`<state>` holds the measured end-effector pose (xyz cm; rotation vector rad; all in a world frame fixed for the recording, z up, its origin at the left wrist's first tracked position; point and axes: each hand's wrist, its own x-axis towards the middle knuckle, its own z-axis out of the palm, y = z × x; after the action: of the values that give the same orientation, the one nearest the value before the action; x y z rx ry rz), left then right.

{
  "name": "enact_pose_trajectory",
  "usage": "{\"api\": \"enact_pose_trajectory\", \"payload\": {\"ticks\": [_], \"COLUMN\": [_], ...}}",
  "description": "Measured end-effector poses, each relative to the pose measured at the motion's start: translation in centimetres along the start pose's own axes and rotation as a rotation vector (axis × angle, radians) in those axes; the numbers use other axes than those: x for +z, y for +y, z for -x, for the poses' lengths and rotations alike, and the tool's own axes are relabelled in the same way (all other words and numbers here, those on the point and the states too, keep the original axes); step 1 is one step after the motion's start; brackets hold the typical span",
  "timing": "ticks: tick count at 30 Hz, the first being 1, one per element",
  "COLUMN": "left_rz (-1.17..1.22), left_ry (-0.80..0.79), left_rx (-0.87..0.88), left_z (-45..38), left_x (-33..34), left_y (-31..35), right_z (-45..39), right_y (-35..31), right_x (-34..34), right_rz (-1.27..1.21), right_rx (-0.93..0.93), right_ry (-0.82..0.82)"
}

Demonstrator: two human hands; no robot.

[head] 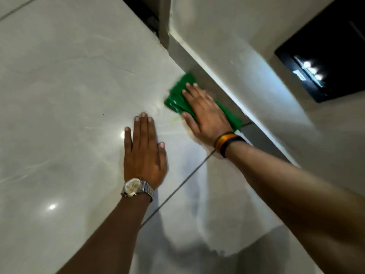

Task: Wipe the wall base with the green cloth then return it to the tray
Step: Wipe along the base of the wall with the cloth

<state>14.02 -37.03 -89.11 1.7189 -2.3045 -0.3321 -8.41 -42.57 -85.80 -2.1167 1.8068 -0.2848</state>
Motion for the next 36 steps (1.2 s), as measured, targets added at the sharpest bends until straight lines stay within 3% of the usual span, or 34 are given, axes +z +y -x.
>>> {"api": "enact_pose_trajectory", "payload": {"ticks": [3,5,12,15,20,28,36], "left_rz": [0.002,0.002,-0.019,-0.001,0.054,0.138,0.070], "left_ry": [-0.019,-0.038,-0.063,-0.123,-0.427,-0.305,-0.261], "left_rx": [-0.012,-0.007,0.005,-0.012,-0.030,0.086,0.115], "left_z": [-0.2,-0.1,-0.1,-0.1,1.3,7.1,5.8], "left_x": [-0.3,-0.4,-0.3,-1.4,-5.9,-26.4,-54.8], "left_y": [-0.2,0.0,-0.4,0.3,0.6,9.0,16.6], "right_z": [-7.5,-7.9,3.4,9.0,15.3,19.7,20.1], "right_y": [-2.7,-3.1,-1.9,-2.1,-3.5,-18.0,-33.2], "right_x": [0.4,0.6,1.4,-0.1,-5.3,-20.1,-46.5], "right_rz": [-0.003,-0.003,0.025,0.018,0.000,-0.046,-0.070], "right_rx": [0.018,0.044,0.286,0.421,0.533,0.487,0.457], "right_ry": [0.000,0.008,0.116,0.079,-0.006,0.168,0.265]}}
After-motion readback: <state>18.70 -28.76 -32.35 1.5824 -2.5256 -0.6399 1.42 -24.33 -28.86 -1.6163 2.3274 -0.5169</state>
